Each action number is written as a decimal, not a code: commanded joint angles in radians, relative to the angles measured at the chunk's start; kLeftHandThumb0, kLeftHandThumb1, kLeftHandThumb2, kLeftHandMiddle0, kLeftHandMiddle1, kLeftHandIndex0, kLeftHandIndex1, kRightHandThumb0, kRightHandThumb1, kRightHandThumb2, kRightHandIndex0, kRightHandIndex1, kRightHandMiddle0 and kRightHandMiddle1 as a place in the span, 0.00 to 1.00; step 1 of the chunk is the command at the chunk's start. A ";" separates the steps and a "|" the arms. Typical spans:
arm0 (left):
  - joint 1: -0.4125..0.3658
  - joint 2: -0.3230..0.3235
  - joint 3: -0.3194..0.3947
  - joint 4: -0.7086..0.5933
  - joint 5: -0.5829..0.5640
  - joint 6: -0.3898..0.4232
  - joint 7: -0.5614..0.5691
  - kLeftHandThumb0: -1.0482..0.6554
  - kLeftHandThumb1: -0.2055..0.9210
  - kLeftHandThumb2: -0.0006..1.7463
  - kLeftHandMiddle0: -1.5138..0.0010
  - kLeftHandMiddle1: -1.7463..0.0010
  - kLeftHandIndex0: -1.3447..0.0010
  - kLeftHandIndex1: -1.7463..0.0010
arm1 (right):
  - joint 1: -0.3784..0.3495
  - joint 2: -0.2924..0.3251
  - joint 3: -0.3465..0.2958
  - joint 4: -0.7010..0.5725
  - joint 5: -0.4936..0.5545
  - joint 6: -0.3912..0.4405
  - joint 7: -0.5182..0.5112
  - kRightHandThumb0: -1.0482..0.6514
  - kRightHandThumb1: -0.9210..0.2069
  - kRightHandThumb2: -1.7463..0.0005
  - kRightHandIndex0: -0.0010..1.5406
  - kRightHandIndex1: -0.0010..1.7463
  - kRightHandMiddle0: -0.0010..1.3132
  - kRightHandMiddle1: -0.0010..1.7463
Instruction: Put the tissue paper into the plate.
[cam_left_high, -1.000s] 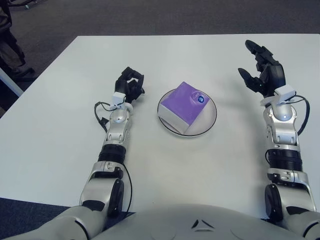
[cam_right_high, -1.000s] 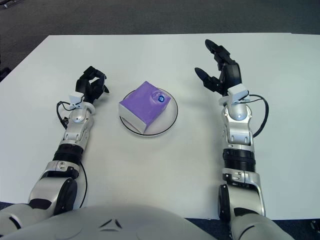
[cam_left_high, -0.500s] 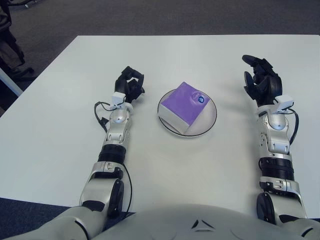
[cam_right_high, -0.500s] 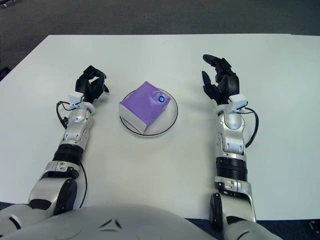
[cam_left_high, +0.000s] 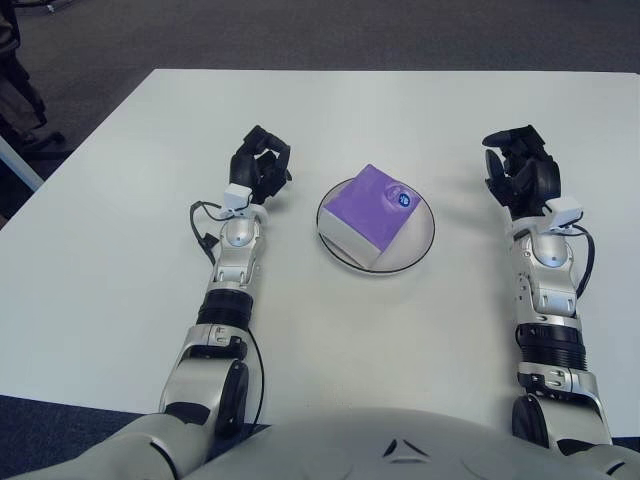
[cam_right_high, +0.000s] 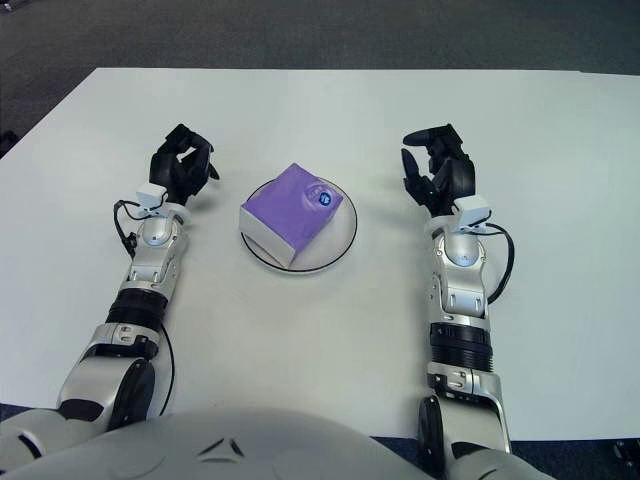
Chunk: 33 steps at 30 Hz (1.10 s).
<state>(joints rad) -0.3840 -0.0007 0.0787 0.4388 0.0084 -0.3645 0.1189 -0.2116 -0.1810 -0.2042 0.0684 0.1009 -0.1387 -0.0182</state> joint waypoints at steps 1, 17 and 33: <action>0.148 -0.018 -0.005 0.041 -0.004 -0.012 -0.012 0.42 1.00 0.20 0.41 0.00 0.53 0.00 | 0.105 0.063 0.013 0.035 0.004 -0.003 -0.006 0.61 0.00 0.82 0.32 0.70 0.22 0.94; 0.170 -0.020 -0.013 -0.015 -0.005 0.006 -0.026 0.43 1.00 0.21 0.41 0.00 0.54 0.00 | 0.111 0.047 0.025 0.054 -0.007 0.065 -0.029 0.61 0.00 0.82 0.32 0.76 0.22 0.90; 0.174 -0.022 -0.017 -0.022 -0.003 0.014 -0.024 0.43 1.00 0.21 0.41 0.00 0.54 0.00 | 0.105 0.022 0.063 0.144 -0.057 0.067 -0.027 0.61 0.05 0.75 0.31 0.85 0.21 0.86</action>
<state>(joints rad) -0.3475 -0.0082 0.0632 0.3542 0.0076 -0.3609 0.0996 -0.2136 -0.1995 -0.1496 0.1484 0.0557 -0.0812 -0.0418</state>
